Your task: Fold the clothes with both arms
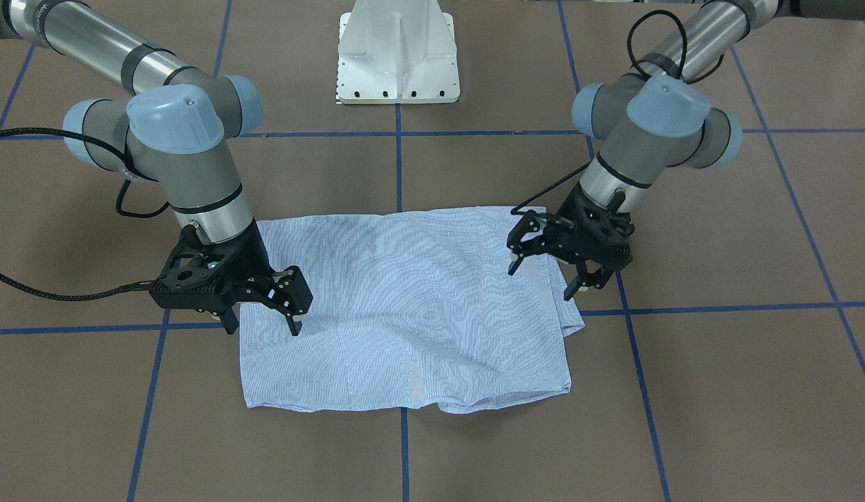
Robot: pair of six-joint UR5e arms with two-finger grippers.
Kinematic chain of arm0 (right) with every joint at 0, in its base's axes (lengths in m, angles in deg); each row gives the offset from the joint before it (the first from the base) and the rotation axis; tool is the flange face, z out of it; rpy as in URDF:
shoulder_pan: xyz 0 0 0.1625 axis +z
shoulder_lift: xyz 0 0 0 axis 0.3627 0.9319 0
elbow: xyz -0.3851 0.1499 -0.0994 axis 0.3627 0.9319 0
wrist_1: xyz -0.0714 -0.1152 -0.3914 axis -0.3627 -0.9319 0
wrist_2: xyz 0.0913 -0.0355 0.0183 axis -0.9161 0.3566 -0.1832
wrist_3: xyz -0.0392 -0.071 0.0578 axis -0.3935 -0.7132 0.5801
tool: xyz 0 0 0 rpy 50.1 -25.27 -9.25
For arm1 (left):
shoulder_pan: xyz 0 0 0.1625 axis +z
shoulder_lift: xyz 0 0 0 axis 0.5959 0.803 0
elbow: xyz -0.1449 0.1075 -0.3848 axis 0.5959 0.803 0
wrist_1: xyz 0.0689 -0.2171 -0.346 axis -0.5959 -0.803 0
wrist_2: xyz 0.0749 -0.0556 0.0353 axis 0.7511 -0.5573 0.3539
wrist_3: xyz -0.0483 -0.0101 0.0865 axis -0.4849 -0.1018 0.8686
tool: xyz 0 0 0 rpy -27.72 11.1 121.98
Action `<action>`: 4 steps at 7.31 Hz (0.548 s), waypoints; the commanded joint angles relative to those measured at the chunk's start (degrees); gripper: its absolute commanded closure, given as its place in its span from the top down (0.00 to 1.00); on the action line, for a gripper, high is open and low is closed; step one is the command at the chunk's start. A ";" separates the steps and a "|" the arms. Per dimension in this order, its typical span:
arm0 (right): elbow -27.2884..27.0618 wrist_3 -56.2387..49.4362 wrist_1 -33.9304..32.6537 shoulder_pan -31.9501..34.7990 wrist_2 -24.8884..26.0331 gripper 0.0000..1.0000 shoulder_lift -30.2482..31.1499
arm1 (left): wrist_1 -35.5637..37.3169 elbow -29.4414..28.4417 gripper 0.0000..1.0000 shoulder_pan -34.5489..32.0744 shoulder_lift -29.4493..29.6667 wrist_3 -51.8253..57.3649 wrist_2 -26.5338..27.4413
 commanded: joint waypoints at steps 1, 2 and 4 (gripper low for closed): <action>-0.29 0.03 0.00 -0.21 0.07 1.00 0.20 | -0.73 7.70 1.00 8.54 -9.91 -9.71 9.48; -0.38 0.03 0.00 -0.21 0.07 1.00 0.29 | -2.39 7.98 1.00 11.11 -11.07 -14.89 10.76; -0.73 -0.06 0.00 -0.21 0.07 1.00 0.47 | -3.02 7.81 0.99 15.24 -12.40 -18.88 13.21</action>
